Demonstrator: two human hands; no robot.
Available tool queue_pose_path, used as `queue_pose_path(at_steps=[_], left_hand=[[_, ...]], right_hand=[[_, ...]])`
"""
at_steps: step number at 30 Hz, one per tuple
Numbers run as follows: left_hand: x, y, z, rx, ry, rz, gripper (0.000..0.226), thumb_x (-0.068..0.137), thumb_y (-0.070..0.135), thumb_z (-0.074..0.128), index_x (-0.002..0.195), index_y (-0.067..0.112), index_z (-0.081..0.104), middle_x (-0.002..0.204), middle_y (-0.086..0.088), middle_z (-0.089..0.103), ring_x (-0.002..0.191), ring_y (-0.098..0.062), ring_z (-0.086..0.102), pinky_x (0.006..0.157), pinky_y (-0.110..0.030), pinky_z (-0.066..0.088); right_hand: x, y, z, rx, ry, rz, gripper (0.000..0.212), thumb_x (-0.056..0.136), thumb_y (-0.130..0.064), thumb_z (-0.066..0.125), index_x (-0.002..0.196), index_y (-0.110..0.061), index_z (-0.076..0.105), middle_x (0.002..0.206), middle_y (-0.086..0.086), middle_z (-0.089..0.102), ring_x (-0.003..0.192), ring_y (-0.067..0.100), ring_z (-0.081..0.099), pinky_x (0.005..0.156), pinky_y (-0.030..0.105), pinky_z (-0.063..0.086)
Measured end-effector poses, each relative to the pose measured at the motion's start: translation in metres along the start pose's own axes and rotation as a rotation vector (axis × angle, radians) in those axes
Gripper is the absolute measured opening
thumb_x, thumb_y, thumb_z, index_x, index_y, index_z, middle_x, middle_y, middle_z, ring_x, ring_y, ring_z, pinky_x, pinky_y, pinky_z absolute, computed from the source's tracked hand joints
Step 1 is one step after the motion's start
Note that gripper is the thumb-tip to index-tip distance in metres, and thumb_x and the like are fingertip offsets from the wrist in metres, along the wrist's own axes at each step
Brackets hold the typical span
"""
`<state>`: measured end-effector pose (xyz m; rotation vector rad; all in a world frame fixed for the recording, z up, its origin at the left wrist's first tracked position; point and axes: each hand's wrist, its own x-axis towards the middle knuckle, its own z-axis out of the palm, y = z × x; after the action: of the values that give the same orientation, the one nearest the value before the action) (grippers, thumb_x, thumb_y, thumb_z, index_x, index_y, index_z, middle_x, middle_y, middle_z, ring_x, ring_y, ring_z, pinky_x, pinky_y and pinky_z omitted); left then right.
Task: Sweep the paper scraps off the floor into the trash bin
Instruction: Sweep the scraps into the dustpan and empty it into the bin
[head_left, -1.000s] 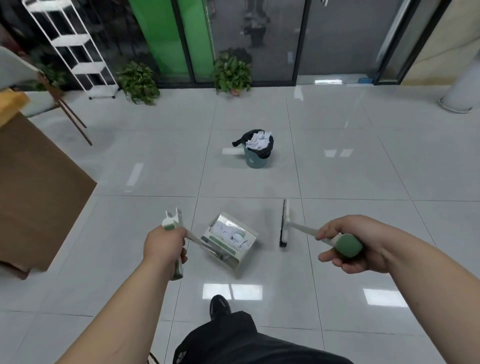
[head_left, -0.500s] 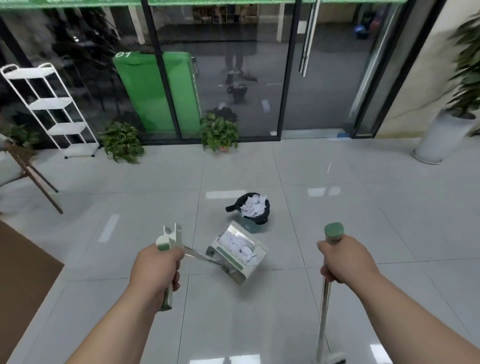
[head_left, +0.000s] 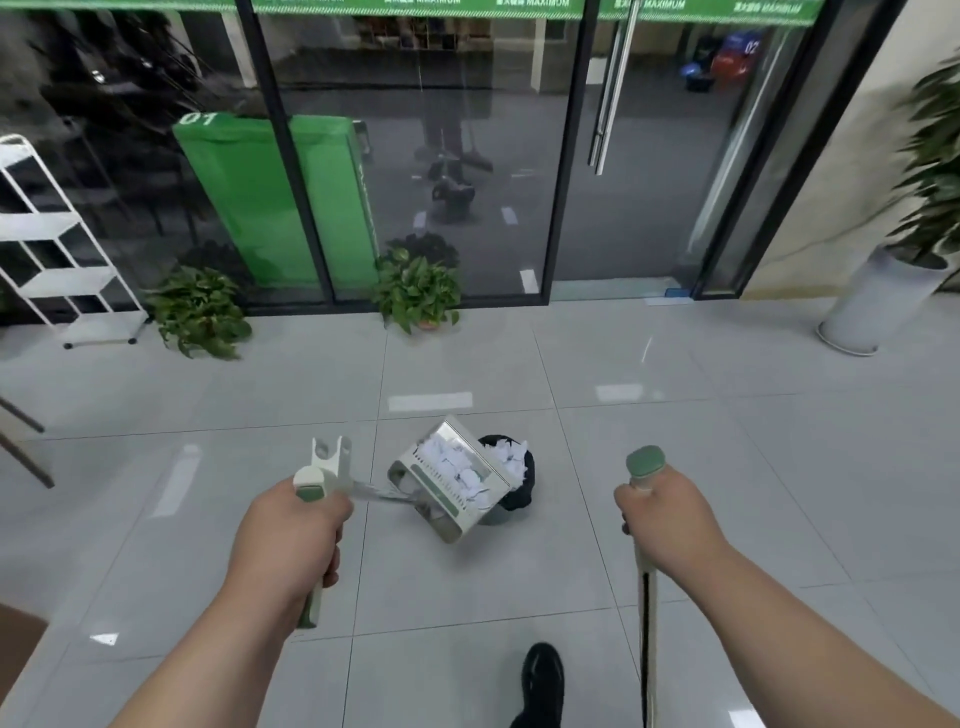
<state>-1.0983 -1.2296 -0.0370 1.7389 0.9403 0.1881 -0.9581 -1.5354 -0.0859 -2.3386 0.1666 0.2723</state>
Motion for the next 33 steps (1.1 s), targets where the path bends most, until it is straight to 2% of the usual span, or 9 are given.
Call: queue_pose_path(at_steps=[6, 9, 12, 15, 22, 24, 28, 30, 33], left_hand=[[0.061, 0.037, 0.070, 0.173, 0.020, 0.038, 0.015, 0.087, 0.004, 0.056, 0.074, 0.011, 0.053, 0.056, -0.006, 0.051, 0.045, -0.024, 0.044, 0.050, -0.033, 0.044], [0.089, 0.060, 0.102, 0.295, 0.030, 0.067, 0.019, 0.085, 0.007, 0.054, 0.080, 0.024, 0.060, 0.057, -0.003, 0.055, 0.047, -0.027, 0.050, 0.057, -0.045, 0.055], [0.110, 0.078, 0.134, 0.447, -0.001, 0.115, 0.031, 0.086, 0.010, 0.053, 0.101, 0.036, 0.063, 0.065, 0.000, 0.062, 0.059, -0.027, 0.059, 0.059, -0.036, 0.053], [0.123, 0.083, 0.165, 0.637, -0.081, 0.160, 0.057, 0.090, 0.017, 0.051, 0.135, 0.051, 0.052, 0.074, 0.006, 0.065, 0.065, -0.016, 0.061, 0.053, -0.029, 0.045], [0.132, 0.071, 0.207, 1.038, -0.241, 0.259, 0.065, 0.100, 0.034, 0.045, 0.158, 0.048, 0.021, 0.087, 0.003, 0.052, 0.077, -0.018, 0.051, 0.067, -0.027, 0.041], [0.133, 0.068, 0.212, 1.122, -0.276, 0.296, 0.063, 0.102, 0.035, 0.041, 0.160, 0.046, 0.018, 0.090, 0.003, 0.052, 0.076, -0.019, 0.047, 0.066, -0.028, 0.038], [0.132, 0.062, 0.220, 1.246, -0.340, 0.388, 0.065, 0.102, 0.032, 0.041, 0.162, 0.040, 0.016, 0.115, 0.003, 0.065, 0.079, -0.022, 0.043, 0.064, -0.033, 0.035], [0.131, 0.062, 0.223, 1.287, -0.374, 0.423, 0.067, 0.101, 0.030, 0.043, 0.162, 0.038, 0.017, 0.117, 0.000, 0.065, 0.079, -0.024, 0.043, 0.056, -0.032, 0.030], [0.133, 0.059, 0.222, 1.284, -0.370, 0.464, 0.065, 0.100, 0.028, 0.043, 0.160, 0.039, 0.019, 0.113, 0.000, 0.065, 0.078, -0.026, 0.044, 0.064, -0.035, 0.037]], right_hand=[[0.110, -0.037, 0.010, -0.040, -0.100, -0.095, 0.016, 0.084, -0.020, 0.051, 0.072, -0.019, 0.041, 0.064, 0.000, 0.053, 0.057, 0.021, 0.050, 0.055, 0.028, 0.038], [0.162, -0.043, 0.008, -0.085, -0.167, -0.109, 0.019, 0.085, -0.020, 0.052, 0.071, -0.018, 0.040, 0.063, -0.001, 0.049, 0.055, 0.020, 0.044, 0.055, 0.028, 0.035], [0.207, -0.046, 0.004, -0.123, -0.225, -0.117, 0.021, 0.087, -0.019, 0.051, 0.070, -0.017, 0.039, 0.063, -0.002, 0.046, 0.055, 0.019, 0.040, 0.055, 0.028, 0.033], [0.242, -0.047, 0.004, -0.132, -0.307, -0.112, 0.022, 0.087, -0.017, 0.049, 0.069, -0.017, 0.035, 0.061, -0.001, 0.040, 0.055, 0.018, 0.035, 0.054, 0.028, 0.031], [0.295, -0.045, 0.005, -0.179, -0.355, -0.071, 0.023, 0.087, -0.015, 0.051, 0.069, -0.017, 0.037, 0.062, -0.001, 0.042, 0.054, 0.018, 0.036, 0.053, 0.027, 0.030], [0.303, -0.047, 0.006, -0.182, -0.361, -0.067, 0.023, 0.088, -0.016, 0.051, 0.069, -0.016, 0.038, 0.063, -0.001, 0.042, 0.054, 0.018, 0.037, 0.052, 0.027, 0.031], [0.312, -0.052, 0.011, -0.151, -0.356, -0.058, 0.022, 0.087, -0.015, 0.051, 0.070, -0.015, 0.038, 0.063, 0.001, 0.042, 0.056, 0.019, 0.036, 0.053, 0.027, 0.031], [0.315, -0.051, 0.012, -0.134, -0.356, -0.051, 0.021, 0.087, -0.014, 0.051, 0.071, -0.015, 0.038, 0.063, 0.001, 0.042, 0.057, 0.020, 0.036, 0.053, 0.027, 0.031], [0.317, -0.047, 0.014, -0.104, -0.364, -0.030, 0.020, 0.086, -0.015, 0.052, 0.071, -0.015, 0.039, 0.063, 0.002, 0.042, 0.057, 0.021, 0.037, 0.054, 0.028, 0.033]])
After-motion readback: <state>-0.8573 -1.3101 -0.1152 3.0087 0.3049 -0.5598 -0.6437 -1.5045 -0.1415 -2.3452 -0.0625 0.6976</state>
